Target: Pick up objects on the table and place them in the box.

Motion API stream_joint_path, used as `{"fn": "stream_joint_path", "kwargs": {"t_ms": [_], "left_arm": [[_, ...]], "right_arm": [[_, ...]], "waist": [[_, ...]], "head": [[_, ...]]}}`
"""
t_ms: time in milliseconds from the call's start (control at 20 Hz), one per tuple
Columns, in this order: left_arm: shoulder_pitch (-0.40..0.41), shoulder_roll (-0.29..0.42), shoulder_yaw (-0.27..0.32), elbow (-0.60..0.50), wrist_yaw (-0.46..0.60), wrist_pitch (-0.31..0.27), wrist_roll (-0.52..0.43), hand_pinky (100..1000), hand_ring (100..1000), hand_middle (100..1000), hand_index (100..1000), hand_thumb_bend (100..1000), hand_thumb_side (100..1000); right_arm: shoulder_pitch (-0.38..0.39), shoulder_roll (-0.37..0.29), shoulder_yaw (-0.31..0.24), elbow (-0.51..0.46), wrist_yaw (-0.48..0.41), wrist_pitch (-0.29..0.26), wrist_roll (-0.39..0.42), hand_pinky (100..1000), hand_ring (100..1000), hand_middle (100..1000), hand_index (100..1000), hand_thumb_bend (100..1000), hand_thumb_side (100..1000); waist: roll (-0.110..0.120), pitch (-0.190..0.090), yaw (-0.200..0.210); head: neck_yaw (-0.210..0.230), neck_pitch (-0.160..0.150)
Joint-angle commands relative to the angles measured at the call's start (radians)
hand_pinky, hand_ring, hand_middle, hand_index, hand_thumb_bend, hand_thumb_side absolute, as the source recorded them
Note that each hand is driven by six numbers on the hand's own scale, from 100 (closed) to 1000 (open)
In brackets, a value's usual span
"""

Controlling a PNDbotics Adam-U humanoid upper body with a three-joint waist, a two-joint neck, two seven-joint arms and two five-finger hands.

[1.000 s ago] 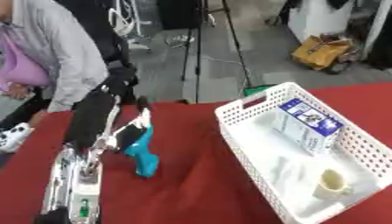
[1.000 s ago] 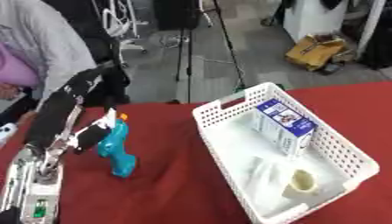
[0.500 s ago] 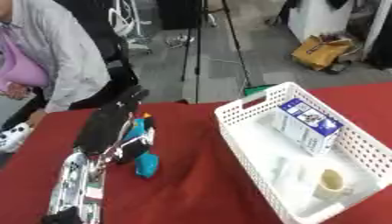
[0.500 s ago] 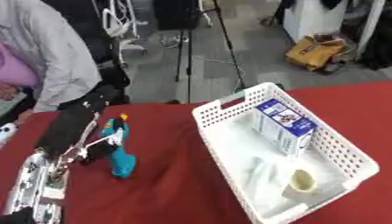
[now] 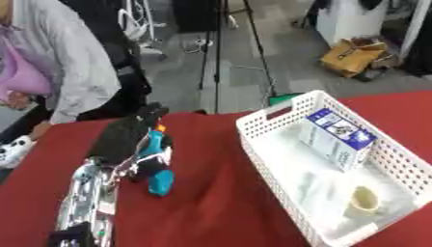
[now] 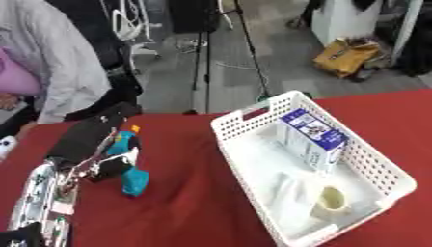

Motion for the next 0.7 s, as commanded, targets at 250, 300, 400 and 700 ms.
{"fn": "stream_joint_path", "kwargs": {"t_ms": [250,300,400,700], "left_arm": [[-0.095,0.044,0.022,0.024,-0.015,0.033,-0.247,477,768,971,1000,100,572],[-0.106,0.046,0.023,0.018,-0.011,0.046,-0.287,477,768,971,1000,100,572],[-0.150,0.058,0.026,0.014,-0.006,0.076,-0.373,497,785,977,1000,100,575],[-0.210,0.083,0.024,0.009,0.020,0.121,-0.479,531,804,974,1000,100,767]], "right_arm": [[-0.013,-0.026,-0.002,-0.012,-0.011,-0.004,-0.004,692,544,419,430,100,506],[-0.014,-0.026,-0.002,-0.012,-0.012,-0.006,-0.004,692,544,419,430,100,506],[-0.015,-0.024,-0.001,-0.012,-0.015,-0.009,-0.004,692,544,419,429,100,506],[-0.015,-0.022,0.000,-0.012,-0.020,-0.016,-0.004,694,544,417,425,100,506]], "waist": [[-0.017,-0.018,-0.005],[-0.017,-0.017,-0.006],[-0.019,-0.017,-0.011],[-0.020,-0.014,-0.021]], "head": [[0.009,0.002],[0.010,0.002],[0.017,0.002],[0.025,-0.001]]}}
